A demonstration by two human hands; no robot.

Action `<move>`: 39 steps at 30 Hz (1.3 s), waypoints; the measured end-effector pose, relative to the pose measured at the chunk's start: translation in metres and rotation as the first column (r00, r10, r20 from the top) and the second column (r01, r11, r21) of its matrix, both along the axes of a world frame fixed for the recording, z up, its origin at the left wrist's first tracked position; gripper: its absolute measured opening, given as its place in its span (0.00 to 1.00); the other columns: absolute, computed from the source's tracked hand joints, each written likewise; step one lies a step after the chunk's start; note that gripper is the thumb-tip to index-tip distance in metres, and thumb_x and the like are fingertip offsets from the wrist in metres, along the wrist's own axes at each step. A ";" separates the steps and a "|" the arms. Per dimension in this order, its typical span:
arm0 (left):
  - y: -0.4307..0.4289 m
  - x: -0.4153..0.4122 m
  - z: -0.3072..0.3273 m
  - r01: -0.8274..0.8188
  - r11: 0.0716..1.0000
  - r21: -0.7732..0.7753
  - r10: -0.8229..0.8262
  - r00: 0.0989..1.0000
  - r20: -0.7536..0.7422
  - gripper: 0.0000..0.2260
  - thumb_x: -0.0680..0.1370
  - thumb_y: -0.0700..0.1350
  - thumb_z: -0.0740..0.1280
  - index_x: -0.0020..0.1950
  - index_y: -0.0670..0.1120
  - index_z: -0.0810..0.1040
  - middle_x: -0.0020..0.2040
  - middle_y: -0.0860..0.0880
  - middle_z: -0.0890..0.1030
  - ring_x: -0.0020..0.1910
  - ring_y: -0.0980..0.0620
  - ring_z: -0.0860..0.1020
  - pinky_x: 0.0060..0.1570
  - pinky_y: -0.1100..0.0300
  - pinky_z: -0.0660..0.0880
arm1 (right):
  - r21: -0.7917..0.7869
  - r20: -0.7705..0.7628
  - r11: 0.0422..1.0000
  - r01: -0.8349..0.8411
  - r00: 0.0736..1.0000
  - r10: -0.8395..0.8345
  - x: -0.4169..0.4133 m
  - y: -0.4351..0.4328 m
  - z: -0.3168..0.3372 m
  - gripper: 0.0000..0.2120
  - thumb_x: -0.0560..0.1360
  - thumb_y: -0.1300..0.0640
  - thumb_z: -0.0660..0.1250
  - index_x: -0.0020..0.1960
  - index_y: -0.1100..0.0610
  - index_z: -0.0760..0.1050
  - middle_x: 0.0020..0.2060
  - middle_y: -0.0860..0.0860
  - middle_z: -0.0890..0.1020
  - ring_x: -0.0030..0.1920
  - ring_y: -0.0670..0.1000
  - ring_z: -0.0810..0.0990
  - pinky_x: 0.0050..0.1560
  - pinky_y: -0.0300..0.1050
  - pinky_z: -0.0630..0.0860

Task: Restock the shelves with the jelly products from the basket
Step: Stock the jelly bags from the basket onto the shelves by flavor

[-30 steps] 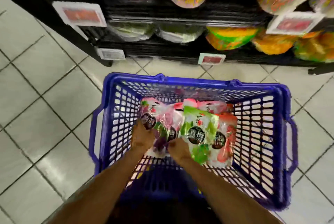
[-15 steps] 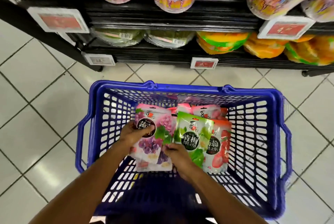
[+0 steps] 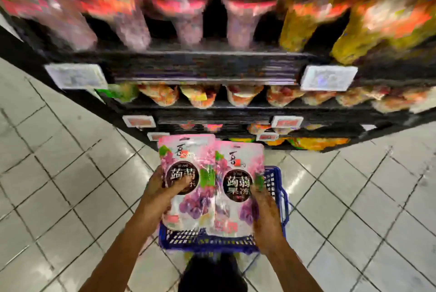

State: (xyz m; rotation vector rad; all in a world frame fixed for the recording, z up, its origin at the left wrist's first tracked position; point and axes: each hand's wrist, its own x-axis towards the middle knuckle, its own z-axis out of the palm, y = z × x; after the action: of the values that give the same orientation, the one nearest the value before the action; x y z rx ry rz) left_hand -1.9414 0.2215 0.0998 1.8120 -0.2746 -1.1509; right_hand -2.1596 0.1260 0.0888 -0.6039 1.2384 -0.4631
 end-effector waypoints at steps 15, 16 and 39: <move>-0.022 0.010 0.391 0.020 0.862 -0.506 0.089 0.978 0.190 0.40 0.55 0.55 0.82 0.65 0.63 0.72 0.59 0.60 0.81 0.54 0.61 0.81 0.43 0.69 0.77 | -0.515 0.159 0.857 0.035 0.986 0.055 0.015 -0.056 0.370 0.26 0.62 0.63 0.79 0.56 0.64 0.73 0.38 0.66 0.82 0.28 0.52 0.78 0.24 0.38 0.71; -0.023 0.010 0.407 0.045 0.841 -0.539 0.091 0.970 0.224 0.37 0.57 0.54 0.82 0.63 0.66 0.72 0.59 0.60 0.81 0.56 0.61 0.81 0.45 0.68 0.78 | -0.537 0.173 0.842 0.047 0.983 0.056 0.017 -0.058 0.383 0.28 0.64 0.63 0.78 0.61 0.64 0.72 0.45 0.66 0.81 0.36 0.55 0.80 0.29 0.41 0.74; -0.023 0.130 0.647 0.208 0.576 -0.791 0.274 0.862 0.426 0.22 0.57 0.55 0.82 0.49 0.57 0.82 0.48 0.48 0.86 0.45 0.46 0.86 0.41 0.54 0.82 | -0.919 0.293 0.325 0.222 0.937 0.189 0.109 -0.072 0.641 0.15 0.62 0.49 0.78 0.46 0.50 0.80 0.35 0.59 0.85 0.30 0.53 0.81 0.29 0.41 0.76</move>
State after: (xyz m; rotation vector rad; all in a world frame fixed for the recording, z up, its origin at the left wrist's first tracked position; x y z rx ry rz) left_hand -1.8114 0.1981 0.7470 1.1858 -0.9281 -0.3187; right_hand -2.0502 0.0541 0.7294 -1.4554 0.4710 -1.3202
